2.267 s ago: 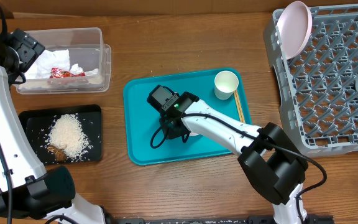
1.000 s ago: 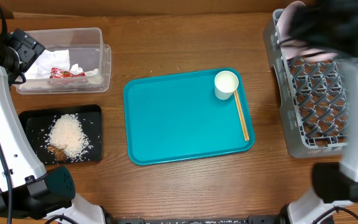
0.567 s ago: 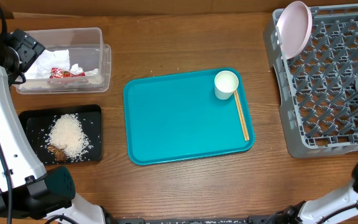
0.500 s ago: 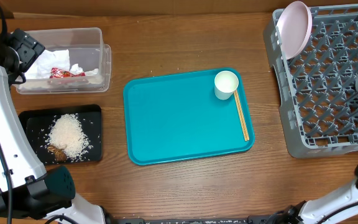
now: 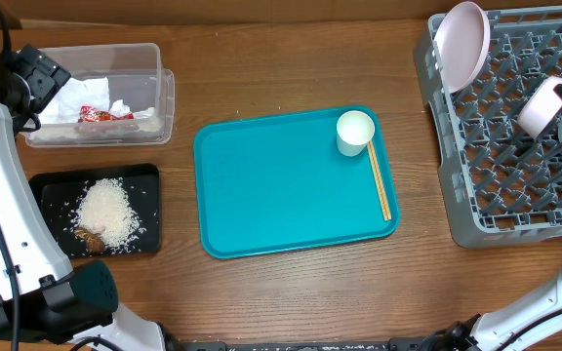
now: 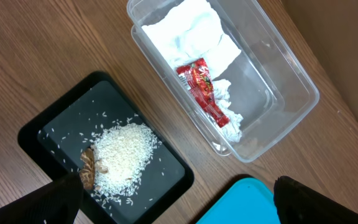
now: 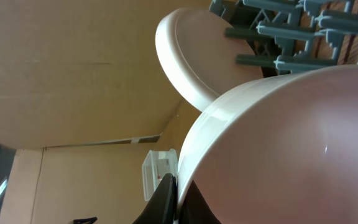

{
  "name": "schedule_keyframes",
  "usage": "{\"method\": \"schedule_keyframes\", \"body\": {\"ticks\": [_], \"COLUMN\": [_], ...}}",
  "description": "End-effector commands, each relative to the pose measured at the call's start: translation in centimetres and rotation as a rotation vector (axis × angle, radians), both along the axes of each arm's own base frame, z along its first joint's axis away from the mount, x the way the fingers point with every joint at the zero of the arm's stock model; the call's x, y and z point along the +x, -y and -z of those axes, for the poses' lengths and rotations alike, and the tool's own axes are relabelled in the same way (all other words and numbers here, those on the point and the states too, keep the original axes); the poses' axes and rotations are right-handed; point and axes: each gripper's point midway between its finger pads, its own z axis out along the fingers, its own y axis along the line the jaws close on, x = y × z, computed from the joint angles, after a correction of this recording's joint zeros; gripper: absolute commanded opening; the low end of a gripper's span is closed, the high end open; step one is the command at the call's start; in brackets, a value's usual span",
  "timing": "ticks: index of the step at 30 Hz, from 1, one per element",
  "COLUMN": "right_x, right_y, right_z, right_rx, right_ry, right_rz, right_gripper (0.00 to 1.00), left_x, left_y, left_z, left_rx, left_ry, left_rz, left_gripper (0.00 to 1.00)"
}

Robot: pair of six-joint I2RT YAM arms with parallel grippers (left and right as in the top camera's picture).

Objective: Sort waste into correct bins and load items into the dishwasher
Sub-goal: 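Carry the pink bowl right and lower it into the dish rack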

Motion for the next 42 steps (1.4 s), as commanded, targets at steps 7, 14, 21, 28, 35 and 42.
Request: {"method": "schedule_keyframes", "body": {"ticks": [7, 14, 21, 28, 35, 42], "right_x": [-0.7, -1.3, -3.0, -4.5, -5.9, -6.1], "right_y": [0.9, 0.7, 1.7, 3.9, 5.3, 5.1], "right_z": [4.3, 6.1, 7.8, 6.6, 6.2, 5.5], "right_rx": [-0.056, -0.054, -0.086, -0.092, -0.143, -0.125], "right_ry": [-0.157, -0.207, -0.331, -0.372, -0.436, -0.451], "right_rz": [0.036, 0.041, 0.081, 0.153, 0.218, 0.24], "right_gripper": [0.04, 0.04, 0.04, 0.07, 0.18, 0.14], "left_x": [0.2, 0.2, 0.2, 0.2, 0.2, 0.2], "left_y": [0.0, 0.0, 0.0, 0.0, 0.0, 0.0], "left_z": [0.3, 0.3, 0.3, 0.3, 0.3, 0.3], "left_rx": [0.016, 0.016, 0.016, 0.016, 0.016, 0.016], "left_ry": [-0.015, -0.015, -0.015, -0.015, -0.015, -0.015], "left_rz": [0.017, 0.017, 0.017, 0.017, 0.017, 0.017], "left_gripper": [1.0, 1.0, 1.0, 1.0, 1.0, 1.0]}}
